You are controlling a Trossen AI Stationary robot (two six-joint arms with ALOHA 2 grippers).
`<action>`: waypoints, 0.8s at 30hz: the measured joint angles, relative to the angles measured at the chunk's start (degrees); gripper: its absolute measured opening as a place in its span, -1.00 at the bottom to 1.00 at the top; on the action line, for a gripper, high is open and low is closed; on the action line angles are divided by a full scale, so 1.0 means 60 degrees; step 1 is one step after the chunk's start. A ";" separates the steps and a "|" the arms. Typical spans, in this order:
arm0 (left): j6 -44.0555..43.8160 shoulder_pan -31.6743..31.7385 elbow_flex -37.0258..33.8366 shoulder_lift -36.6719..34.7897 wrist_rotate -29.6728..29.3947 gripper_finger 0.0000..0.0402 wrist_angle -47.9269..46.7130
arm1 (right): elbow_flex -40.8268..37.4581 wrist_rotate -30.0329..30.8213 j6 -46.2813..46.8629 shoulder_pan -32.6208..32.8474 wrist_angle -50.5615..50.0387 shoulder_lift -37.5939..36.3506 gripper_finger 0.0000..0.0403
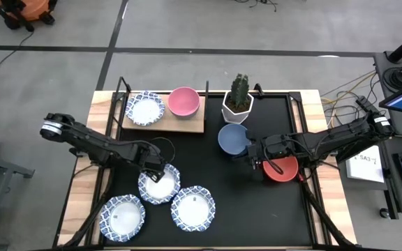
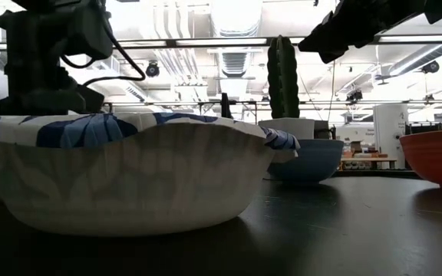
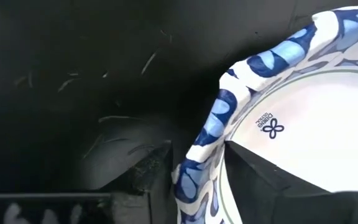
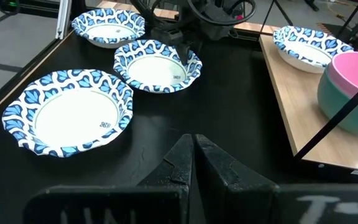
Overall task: Place and stack bowls onto a shelf
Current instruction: Stack the center white patterned paper bowl on top of the white patterned paper bowl on the shelf
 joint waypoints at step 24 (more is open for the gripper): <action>0.0950 -0.0011 0.2129 -0.0117 -0.1416 -1.00 -0.2392 | 0.0000 0.0000 0.0219 0.0000 -0.0007 0.0000 -0.96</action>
